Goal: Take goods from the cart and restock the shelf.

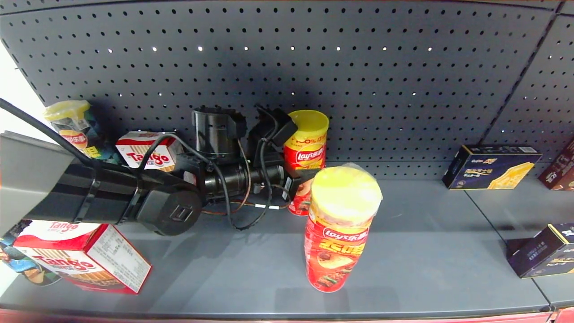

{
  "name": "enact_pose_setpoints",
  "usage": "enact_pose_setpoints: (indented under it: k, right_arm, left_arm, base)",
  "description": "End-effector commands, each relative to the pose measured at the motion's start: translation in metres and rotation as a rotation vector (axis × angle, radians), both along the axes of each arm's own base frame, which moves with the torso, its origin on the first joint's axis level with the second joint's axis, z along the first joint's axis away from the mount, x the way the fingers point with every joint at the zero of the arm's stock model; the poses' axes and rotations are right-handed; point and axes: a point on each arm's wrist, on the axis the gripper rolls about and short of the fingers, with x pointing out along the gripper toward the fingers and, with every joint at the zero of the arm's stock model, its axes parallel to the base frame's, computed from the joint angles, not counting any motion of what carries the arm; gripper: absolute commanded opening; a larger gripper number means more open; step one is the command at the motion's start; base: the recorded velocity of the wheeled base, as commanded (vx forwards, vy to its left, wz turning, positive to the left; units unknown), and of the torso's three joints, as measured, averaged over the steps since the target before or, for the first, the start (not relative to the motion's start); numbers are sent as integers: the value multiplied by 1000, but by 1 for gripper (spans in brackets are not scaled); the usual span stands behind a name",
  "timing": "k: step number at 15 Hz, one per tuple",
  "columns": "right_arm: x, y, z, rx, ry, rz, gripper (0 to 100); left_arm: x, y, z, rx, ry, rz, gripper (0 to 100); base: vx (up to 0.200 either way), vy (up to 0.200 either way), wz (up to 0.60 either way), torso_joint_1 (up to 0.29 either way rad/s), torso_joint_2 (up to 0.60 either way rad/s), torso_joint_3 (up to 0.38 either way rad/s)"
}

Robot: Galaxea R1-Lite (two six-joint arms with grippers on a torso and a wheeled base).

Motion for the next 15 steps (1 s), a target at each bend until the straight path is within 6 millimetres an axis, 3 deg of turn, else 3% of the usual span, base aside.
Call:
enact_pose_setpoints:
  k: [1, 7, 11, 15]
  right_arm:
    - [0, 0, 0, 0, 2, 1, 100]
    - [0, 0, 0, 0, 2, 1, 100]
    - [0, 0, 0, 0, 2, 1, 100]
    - [0, 0, 0, 0, 2, 1, 100]
  left_arm:
    - [-1, 1, -2, 5, 0, -1, 100]
    - [-13, 8, 1, -21, -36, 27, 100]
    - [-37, 27, 8, -8, -39, 76, 100]
    - [-43, 39, 4, 16, -30, 166, 100]
  base:
    - [0, 0, 0, 0, 0, 0]
    - [0, 0, 0, 0, 0, 0]
    - [0, 0, 0, 0, 0, 0]
    - [0, 0, 0, 0, 0, 0]
